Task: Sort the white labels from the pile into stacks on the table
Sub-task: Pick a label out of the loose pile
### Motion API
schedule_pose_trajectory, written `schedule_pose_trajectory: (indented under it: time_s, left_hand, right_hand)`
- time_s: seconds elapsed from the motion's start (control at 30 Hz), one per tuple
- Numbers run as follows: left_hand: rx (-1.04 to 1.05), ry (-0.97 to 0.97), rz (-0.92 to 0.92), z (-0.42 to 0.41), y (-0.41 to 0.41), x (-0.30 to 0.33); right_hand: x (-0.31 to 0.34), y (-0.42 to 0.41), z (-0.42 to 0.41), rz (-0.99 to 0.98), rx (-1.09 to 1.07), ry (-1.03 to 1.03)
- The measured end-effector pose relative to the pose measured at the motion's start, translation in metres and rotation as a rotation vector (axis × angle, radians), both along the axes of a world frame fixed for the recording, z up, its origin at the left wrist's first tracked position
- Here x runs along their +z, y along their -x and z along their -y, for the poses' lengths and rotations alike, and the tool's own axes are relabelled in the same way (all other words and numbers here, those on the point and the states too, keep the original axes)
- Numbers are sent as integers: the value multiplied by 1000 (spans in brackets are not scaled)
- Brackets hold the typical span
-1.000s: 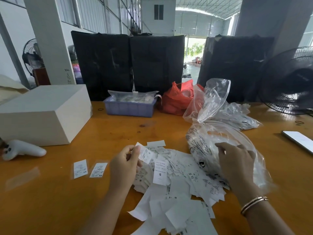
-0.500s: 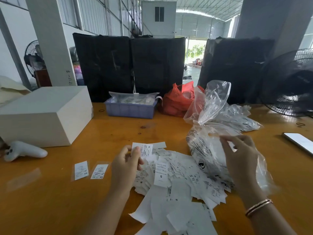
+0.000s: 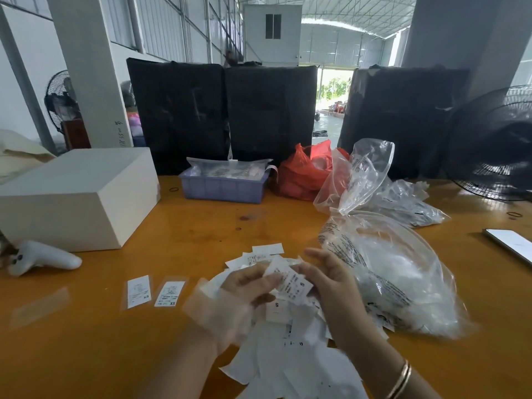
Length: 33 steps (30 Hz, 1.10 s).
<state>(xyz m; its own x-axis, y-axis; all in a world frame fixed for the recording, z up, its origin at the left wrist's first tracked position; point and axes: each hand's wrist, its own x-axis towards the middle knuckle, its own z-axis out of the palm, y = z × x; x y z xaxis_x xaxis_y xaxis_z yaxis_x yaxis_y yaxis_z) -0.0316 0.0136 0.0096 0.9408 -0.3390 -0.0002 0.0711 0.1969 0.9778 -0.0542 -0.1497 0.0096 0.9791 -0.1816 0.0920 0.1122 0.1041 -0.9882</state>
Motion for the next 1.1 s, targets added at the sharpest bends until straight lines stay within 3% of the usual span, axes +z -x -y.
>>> schedule_pose_trajectory:
  time_s: [0.17, 0.33, 0.4, 0.5, 0.6, 0.7, 0.87, 0.97, 1.1]
  left_hand:
    - [166, -421, 194, 8, -1, -14]
    - [322, -416, 223, 9, -5, -17]
    - [353, -424, 265, 9, -7, -18]
    - [338, -476, 337, 9, -6, -20]
    - [286, -520, 399, 9, -7, -20]
    - [261, -463, 424, 9, -5, -18]
    - [189, -257, 264, 8, -3, -12]
    - [123, -300, 261, 8, 0, -12]
    - [30, -450, 368, 12, 2, -13]
  right_hand:
    - [-11, 0, -7, 71, -167, 413]
    - [-12, -2, -13, 151, -155, 459]
    - [-14, -1, -14, 142, -123, 568]
    - [-15, 1, -18, 155, -82, 762]
    - [-13, 0, -17, 134, -66, 762]
    - [-12, -1, -13, 90, -29, 616]
    - [-5, 2, -8, -87, 40, -71]
    - [-3, 3, -4, -58, 133, -351]
    - [-5, 3, -7, -43, 173, -440]
